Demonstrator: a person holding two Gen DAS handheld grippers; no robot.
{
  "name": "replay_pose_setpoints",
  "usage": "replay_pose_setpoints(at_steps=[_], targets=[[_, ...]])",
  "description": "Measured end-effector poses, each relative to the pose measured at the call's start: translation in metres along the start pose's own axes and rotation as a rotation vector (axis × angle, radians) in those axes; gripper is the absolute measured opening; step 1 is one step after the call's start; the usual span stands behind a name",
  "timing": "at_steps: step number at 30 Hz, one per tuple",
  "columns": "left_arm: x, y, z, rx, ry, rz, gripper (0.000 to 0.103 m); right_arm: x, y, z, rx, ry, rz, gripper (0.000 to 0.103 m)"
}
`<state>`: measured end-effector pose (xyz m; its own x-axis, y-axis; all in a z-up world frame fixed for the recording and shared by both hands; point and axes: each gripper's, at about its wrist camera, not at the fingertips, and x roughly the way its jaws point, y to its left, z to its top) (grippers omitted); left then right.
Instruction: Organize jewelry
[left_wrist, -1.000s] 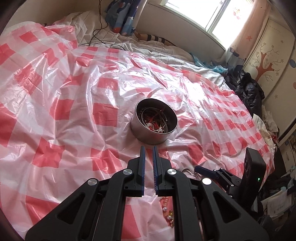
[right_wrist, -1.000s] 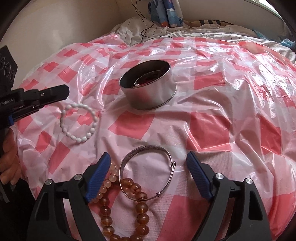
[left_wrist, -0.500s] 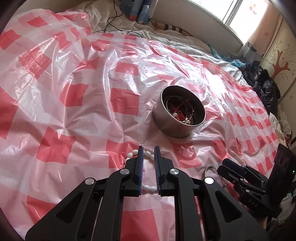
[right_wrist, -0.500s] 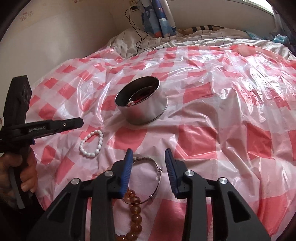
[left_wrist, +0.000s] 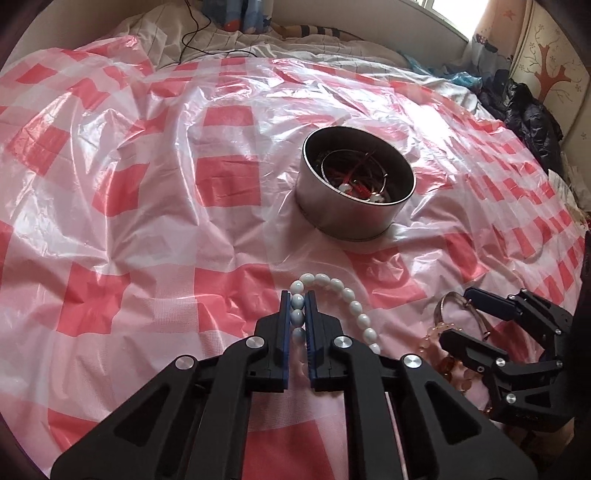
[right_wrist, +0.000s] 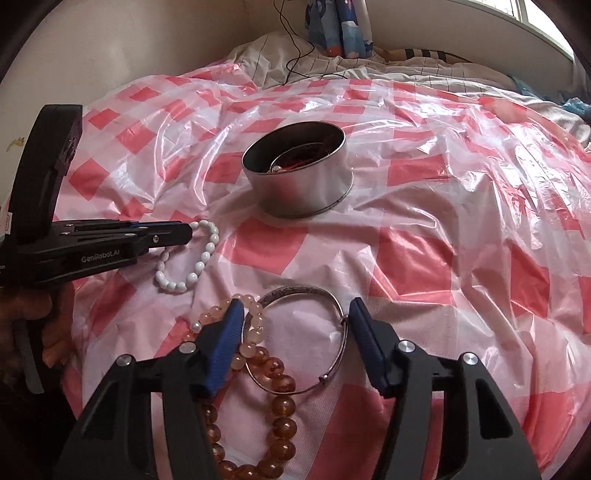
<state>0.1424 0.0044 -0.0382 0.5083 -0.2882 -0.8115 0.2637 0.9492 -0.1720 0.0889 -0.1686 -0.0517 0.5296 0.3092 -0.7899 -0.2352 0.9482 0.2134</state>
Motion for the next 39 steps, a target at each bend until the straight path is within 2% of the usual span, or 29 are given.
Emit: replay_pose_setpoints(at_steps=[3, 9, 11, 12, 13, 16, 17, 19, 21, 25, 29, 31, 34, 37, 39], targets=[[-0.01, 0.0, 0.003, -0.024, -0.042, -0.032, 0.007, -0.01, -0.005, 0.003, 0.04, -0.041, 0.037, 0.058], [-0.019, 0.001, 0.007, -0.049, -0.069, -0.06, 0.007, -0.018, -0.035, 0.005, 0.223, -0.089, 0.2, 0.058], [-0.02, -0.001, 0.008, -0.044, -0.068, -0.062, 0.007, -0.019, -0.036, 0.007, 0.225, -0.084, 0.198, 0.06], [-0.019, -0.002, 0.008, -0.042, -0.065, -0.063, 0.007, -0.016, -0.035, 0.007, 0.223, -0.061, 0.2, 0.074], [-0.018, -0.002, 0.008, -0.042, -0.062, -0.063, 0.007, -0.016, -0.035, 0.007, 0.224, -0.065, 0.186, 0.082], [-0.017, -0.001, 0.008, -0.045, -0.055, -0.062, 0.007, -0.028, -0.038, 0.008, 0.208, -0.114, 0.061, 0.082], [-0.017, -0.001, 0.008, -0.043, -0.056, -0.061, 0.007, -0.034, -0.037, 0.008, 0.186, -0.125, -0.022, 0.082], [-0.016, -0.002, 0.007, -0.041, -0.057, -0.063, 0.007, -0.031, -0.033, 0.009, 0.1, -0.089, -0.153, 0.082], [-0.015, -0.004, 0.007, -0.039, -0.052, -0.063, 0.007, -0.022, -0.024, 0.004, 0.024, -0.036, -0.215, 0.082], [-0.014, -0.005, 0.007, -0.037, -0.048, -0.066, 0.007, -0.01, -0.007, -0.003, -0.053, 0.015, -0.135, 0.084], [-0.014, -0.005, 0.007, -0.038, -0.044, -0.066, 0.007, -0.008, 0.001, -0.005, -0.078, 0.009, -0.126, 0.087], [-0.014, -0.005, 0.007, -0.036, -0.045, -0.067, 0.007, -0.01, 0.0, -0.004, -0.067, -0.004, -0.117, 0.092], [-0.013, -0.006, 0.006, -0.035, -0.043, -0.068, 0.007, -0.005, 0.003, -0.005, -0.099, 0.028, -0.162, 0.093], [-0.013, -0.005, 0.006, -0.035, -0.042, -0.068, 0.007, -0.003, -0.002, -0.006, -0.094, 0.075, -0.141, 0.093], [-0.013, -0.005, 0.006, -0.034, -0.041, -0.069, 0.007, -0.006, -0.001, -0.007, -0.122, 0.087, -0.166, 0.093]])
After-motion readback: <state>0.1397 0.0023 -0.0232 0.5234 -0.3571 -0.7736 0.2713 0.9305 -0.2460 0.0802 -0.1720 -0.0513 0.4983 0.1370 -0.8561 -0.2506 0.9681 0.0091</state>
